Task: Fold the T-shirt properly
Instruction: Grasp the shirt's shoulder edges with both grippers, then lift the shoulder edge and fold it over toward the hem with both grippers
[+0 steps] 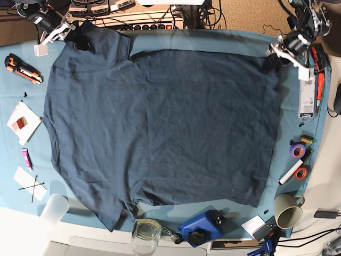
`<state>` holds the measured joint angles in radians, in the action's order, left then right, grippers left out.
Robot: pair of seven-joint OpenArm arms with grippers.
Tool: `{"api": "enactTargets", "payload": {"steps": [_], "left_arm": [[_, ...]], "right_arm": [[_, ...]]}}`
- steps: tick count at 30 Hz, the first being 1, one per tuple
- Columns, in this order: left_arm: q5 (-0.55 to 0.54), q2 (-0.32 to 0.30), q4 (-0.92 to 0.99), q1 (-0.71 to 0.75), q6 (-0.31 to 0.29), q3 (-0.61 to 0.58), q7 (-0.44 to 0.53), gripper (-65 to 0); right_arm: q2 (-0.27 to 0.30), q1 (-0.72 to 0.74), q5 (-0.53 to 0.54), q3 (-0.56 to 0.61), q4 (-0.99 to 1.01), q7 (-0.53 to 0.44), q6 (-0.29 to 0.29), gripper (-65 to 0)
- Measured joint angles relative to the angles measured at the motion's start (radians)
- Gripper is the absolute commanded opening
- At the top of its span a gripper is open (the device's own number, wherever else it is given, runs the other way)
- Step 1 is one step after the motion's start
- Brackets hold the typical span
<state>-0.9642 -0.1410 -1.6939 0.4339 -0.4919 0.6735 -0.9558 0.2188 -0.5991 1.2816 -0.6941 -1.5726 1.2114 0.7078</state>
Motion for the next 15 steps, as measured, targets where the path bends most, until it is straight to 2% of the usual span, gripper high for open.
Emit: {"api": "enactTargets", "payload": {"steps": [2,3,5,7,8,12,15], "left_arm": [[0.001,0.000,0.000,-0.002,0.000,0.000,-0.002,-56.8],[0.002,0.000,0.001,0.000,0.000,0.000,-0.002,-56.9],[0.002,0.000,0.001,0.000,0.000,0.000,-0.002,-57.8],[0.018,0.000,0.001,0.000,0.000,0.000,-0.002,-64.4],[0.022,0.000,0.001,0.000,-0.001,0.000,-0.002,-65.0],[0.021,0.000,0.001,0.000,-0.001,0.000,-0.014,-65.0],[0.011,0.000,-0.001,-0.002,-0.001,0.000,-0.066,-65.0]], "right_arm": [[0.000,0.000,0.000,0.000,0.000,0.000,0.000,-37.9],[0.000,0.000,0.000,0.000,0.000,0.000,0.000,-40.8],[0.000,0.000,-0.012,0.001,0.001,0.000,-0.003,-50.3],[-0.001,0.000,-0.026,0.002,0.002,0.010,-0.005,-61.5],[-0.001,0.000,-0.030,0.002,0.003,0.016,-0.005,-65.0],[-0.003,0.000,-0.027,0.002,0.003,0.029,-0.008,-65.0],[-0.003,-0.003,-0.023,0.002,0.001,0.039,-0.007,-65.0]]}}
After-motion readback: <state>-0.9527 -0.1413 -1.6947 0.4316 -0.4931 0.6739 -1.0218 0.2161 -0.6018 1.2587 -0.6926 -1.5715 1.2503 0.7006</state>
